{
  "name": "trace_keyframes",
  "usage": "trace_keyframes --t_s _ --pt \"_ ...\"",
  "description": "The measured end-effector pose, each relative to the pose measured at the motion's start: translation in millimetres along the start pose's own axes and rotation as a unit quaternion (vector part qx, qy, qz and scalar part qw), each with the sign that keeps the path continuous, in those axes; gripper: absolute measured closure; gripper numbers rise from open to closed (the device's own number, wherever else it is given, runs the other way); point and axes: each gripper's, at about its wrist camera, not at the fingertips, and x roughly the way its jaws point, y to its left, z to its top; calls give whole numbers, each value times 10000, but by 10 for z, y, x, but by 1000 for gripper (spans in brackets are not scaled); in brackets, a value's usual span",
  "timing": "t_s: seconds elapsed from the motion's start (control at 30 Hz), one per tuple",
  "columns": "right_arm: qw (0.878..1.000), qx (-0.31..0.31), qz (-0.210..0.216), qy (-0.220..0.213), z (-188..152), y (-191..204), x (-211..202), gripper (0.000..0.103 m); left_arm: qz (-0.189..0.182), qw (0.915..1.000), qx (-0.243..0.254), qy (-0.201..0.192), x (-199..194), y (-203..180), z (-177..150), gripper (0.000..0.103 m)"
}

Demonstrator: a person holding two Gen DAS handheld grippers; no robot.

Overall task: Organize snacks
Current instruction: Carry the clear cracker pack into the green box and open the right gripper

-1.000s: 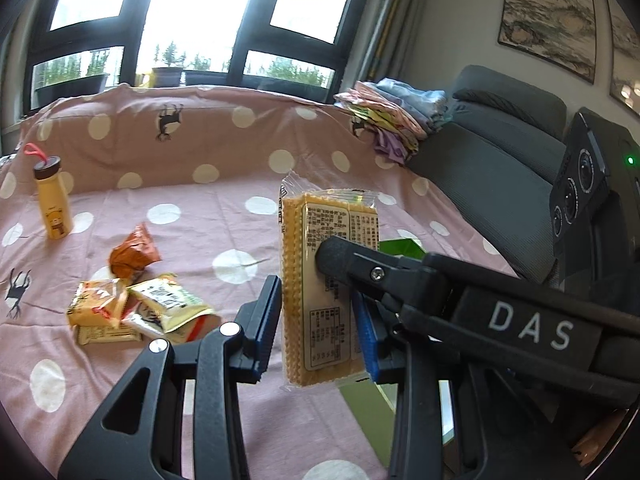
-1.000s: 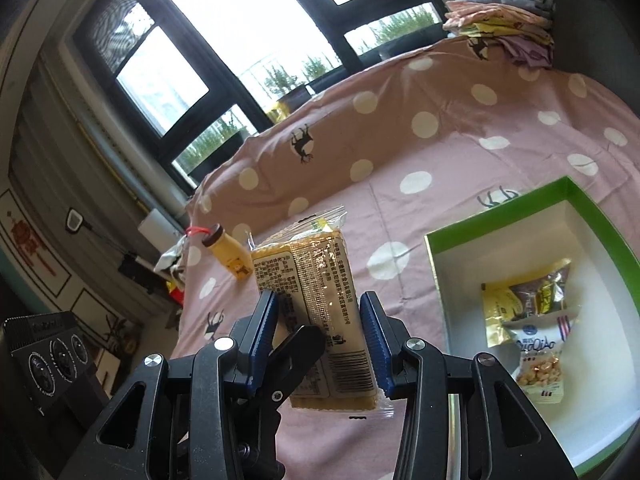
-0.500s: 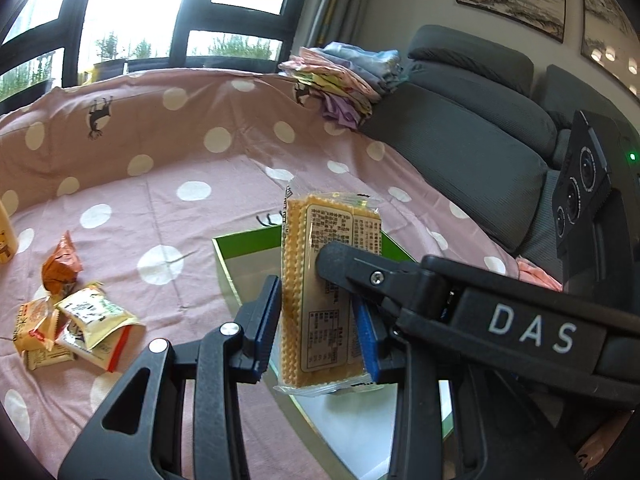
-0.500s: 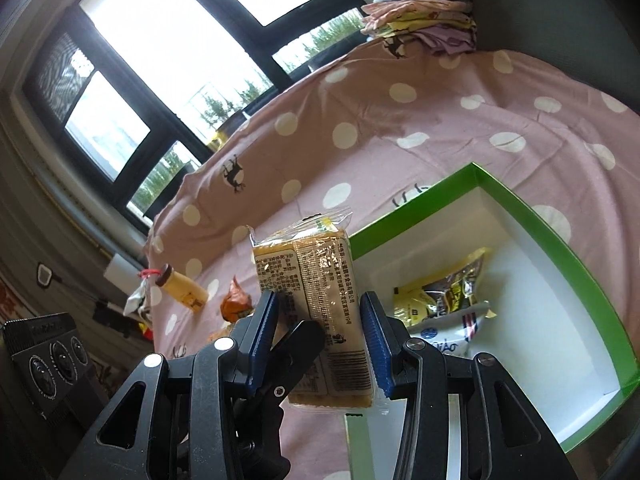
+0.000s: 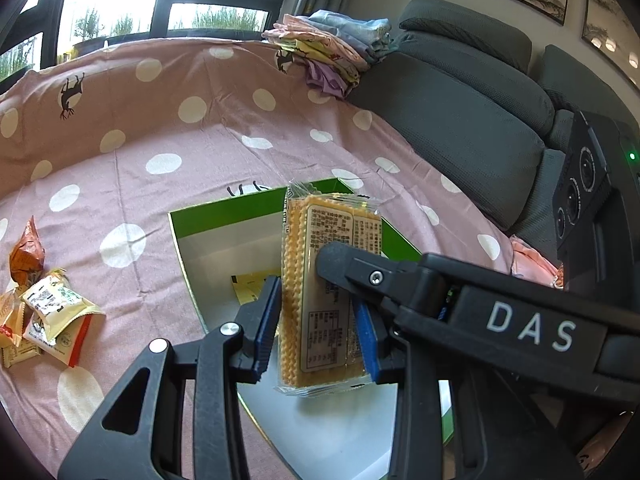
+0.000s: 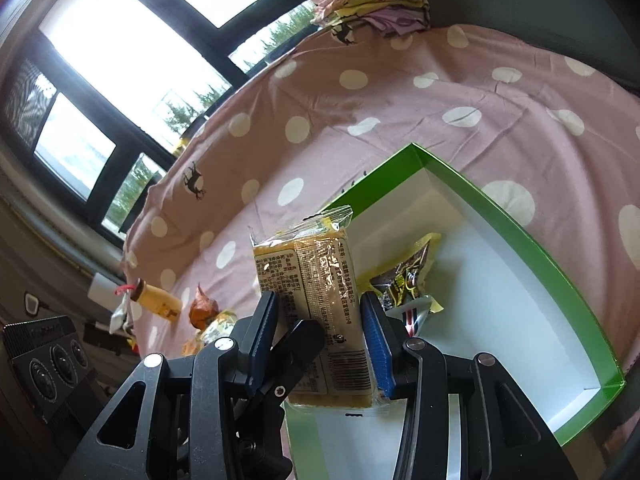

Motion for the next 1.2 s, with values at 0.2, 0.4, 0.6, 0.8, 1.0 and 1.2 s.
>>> trace_keyframes --t_s 0.2,0.4,0.6,0.8,1.0,1.2 --pt "9997 145 -127 115 15 -97 65 57 -53 9998 -52 197 131 4 -17 68" --pt "9989 307 -176 306 10 -178 143 57 -38 9990 -164 421 233 21 -41 68" --pt "9980 338 -365 401 3 -203 193 57 -110 9979 -237 600 313 33 -68 68" --pt "9967 431 -521 457 0 -254 226 57 -196 9965 -309 748 370 43 -107 66" --pt "9965 352 -600 464 -3 -229 242 57 -257 9954 -440 807 385 79 -113 65" --pt "9963 316 -641 477 -2 -223 252 57 -313 9943 -567 852 389 107 -125 64"
